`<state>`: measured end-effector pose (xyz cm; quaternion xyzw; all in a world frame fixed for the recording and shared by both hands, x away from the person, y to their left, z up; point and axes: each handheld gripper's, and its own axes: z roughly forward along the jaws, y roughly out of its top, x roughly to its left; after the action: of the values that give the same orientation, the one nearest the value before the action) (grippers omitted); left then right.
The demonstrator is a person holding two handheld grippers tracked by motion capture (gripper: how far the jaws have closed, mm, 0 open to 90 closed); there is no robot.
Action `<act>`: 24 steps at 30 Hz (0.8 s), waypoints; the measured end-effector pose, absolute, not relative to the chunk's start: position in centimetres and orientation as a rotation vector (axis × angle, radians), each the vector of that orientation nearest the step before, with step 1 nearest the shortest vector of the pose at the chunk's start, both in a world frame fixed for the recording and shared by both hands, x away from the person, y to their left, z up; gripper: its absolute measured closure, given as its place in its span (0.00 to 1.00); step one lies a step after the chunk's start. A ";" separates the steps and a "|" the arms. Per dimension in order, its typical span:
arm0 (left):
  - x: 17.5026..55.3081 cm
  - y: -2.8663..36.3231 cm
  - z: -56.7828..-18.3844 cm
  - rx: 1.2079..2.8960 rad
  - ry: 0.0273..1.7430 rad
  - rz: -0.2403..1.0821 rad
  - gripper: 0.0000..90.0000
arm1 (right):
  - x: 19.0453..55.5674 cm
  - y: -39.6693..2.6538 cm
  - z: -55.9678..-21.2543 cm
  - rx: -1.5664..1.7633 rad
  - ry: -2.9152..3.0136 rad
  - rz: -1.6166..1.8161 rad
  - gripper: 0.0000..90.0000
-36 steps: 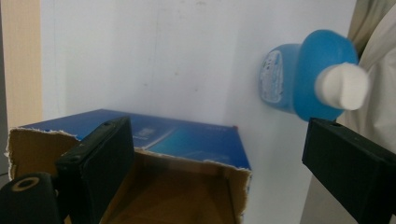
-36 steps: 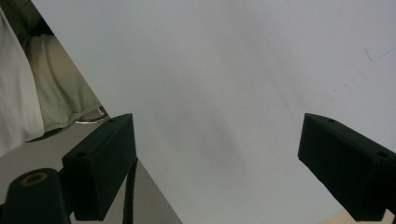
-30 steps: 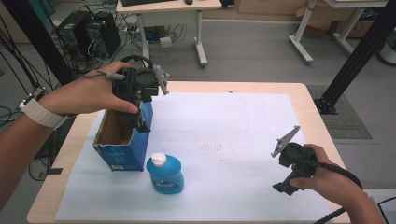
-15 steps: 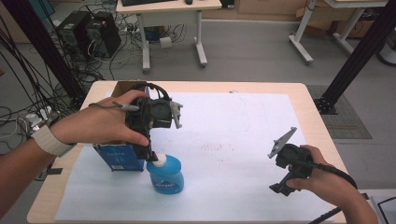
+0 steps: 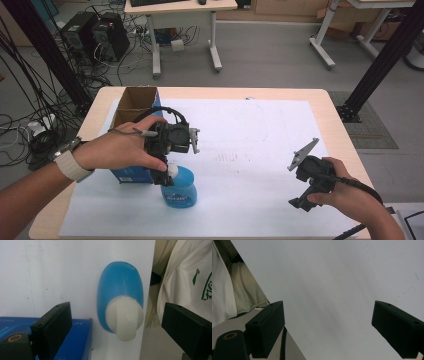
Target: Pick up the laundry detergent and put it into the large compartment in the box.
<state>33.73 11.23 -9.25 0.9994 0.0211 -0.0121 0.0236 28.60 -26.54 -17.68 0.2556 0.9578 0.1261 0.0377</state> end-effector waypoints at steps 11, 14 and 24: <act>33.5 10.7 -11.8 3.109 0.041 -0.043 0.12 | 28.7 -26.4 -18.0 0.788 2.941 0.391 0.12; 33.4 10.6 -12.3 3.115 0.016 -0.041 0.14 | 28.6 -26.4 -18.1 0.788 2.943 0.393 0.12; 32.9 10.3 -13.3 3.118 -0.020 -0.030 0.16 | 28.6 -26.3 -18.1 0.791 2.945 0.393 0.12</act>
<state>32.94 10.32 -13.35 0.9999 -0.0065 -0.0097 0.0119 28.58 -26.27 -18.11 0.2570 0.9573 0.1278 0.0335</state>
